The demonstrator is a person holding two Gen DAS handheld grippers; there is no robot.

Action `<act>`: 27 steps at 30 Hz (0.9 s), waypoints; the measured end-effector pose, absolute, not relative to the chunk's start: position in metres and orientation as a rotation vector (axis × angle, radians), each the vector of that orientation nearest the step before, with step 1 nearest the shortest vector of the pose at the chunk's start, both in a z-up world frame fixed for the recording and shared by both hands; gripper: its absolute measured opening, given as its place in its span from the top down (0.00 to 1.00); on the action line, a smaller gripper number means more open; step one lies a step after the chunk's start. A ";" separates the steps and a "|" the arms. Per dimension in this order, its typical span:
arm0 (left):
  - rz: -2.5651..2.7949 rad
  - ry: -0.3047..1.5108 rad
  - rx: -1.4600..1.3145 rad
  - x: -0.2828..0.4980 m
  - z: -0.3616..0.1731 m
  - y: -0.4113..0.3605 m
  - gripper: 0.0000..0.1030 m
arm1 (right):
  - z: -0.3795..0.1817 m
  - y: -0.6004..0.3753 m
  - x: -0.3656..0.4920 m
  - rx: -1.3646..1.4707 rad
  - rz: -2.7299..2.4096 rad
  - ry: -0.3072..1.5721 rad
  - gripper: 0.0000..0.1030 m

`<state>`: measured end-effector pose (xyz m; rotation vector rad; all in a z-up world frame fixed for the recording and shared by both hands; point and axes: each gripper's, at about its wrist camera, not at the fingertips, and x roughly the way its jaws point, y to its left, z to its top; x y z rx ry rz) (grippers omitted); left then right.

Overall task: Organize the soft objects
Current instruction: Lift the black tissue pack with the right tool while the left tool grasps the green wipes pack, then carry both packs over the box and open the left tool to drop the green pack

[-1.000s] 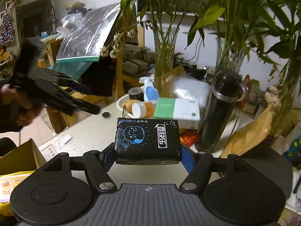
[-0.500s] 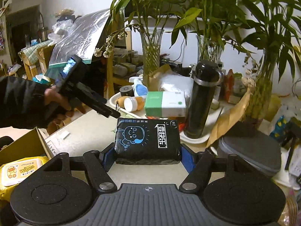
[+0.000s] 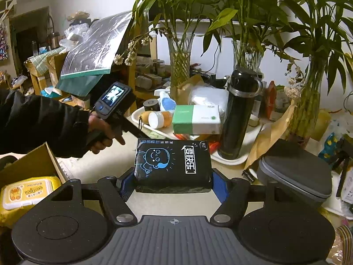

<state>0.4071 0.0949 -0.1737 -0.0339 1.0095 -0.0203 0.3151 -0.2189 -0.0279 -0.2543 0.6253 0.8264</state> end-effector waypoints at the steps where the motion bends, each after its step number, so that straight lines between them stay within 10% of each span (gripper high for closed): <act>1: -0.020 1.005 -0.036 0.409 -0.176 0.095 0.21 | -0.029 -0.219 0.315 -0.251 0.827 0.629 0.29; 12: -0.009 0.971 0.053 0.412 -0.182 0.080 0.46 | -0.040 -0.224 0.320 -0.246 0.797 0.655 0.29; 27: -0.153 0.928 0.103 0.354 -0.152 0.087 0.53 | -0.040 -0.213 0.304 -0.279 0.778 0.696 0.29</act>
